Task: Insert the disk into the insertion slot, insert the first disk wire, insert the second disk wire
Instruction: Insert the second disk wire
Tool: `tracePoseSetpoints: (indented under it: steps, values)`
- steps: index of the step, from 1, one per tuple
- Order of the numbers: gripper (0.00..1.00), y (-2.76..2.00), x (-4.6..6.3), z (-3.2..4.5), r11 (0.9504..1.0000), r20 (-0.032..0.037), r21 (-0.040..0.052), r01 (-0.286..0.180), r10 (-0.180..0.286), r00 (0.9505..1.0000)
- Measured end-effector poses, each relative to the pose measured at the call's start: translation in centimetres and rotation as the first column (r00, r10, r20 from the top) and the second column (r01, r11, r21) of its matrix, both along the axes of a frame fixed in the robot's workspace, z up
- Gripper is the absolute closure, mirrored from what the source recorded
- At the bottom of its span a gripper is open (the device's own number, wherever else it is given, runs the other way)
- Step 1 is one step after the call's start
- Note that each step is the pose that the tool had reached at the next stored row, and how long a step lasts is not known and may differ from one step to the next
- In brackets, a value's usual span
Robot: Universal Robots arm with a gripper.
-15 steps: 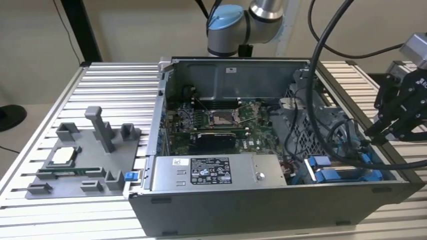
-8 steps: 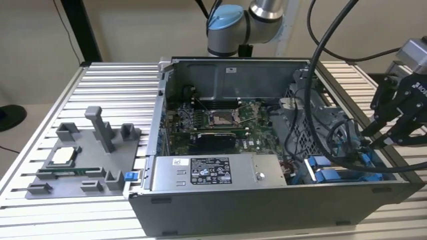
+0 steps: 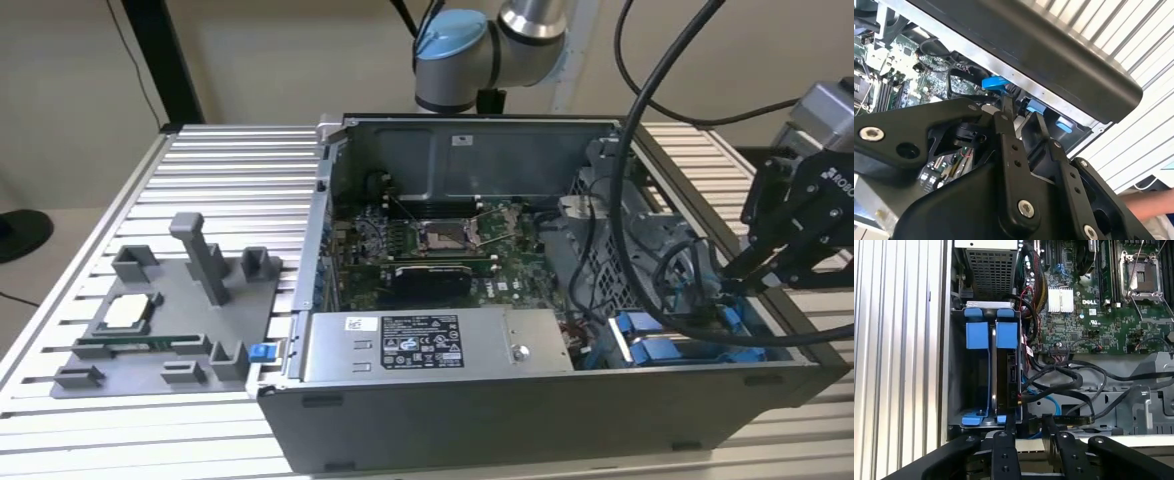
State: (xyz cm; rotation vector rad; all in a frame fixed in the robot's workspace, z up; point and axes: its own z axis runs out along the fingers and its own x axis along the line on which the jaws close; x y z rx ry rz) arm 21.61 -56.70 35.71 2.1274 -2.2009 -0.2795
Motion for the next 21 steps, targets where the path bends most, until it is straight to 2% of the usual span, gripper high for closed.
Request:
tracePoseSetpoints:
  steps: [11, 12, 15, 19, 21]
  values:
    - [0.0, 0.0, 0.1, -0.3, 1.0, -0.0022, 0.0003, 0.0, 0.0, 1.0]
    - [1.0, 0.0, 0.1, -0.3, 1.0, -0.0022, 0.0003, 0.0, 0.0, 1.0]
    - [1.0, 0.0, 0.0, -0.21, 1.0, -0.0024, 0.0008, 0.0, 0.0, 1.0]
    - [1.0, -0.04, -0.5, 1.36, 1.0, -0.0024, 0.0008, 0.0, 0.0, 1.0]
    - [1.0, -0.09, -1.1, 1.81, 1.0, -0.0023, 0.0009, 0.0, 0.0, 1.0]
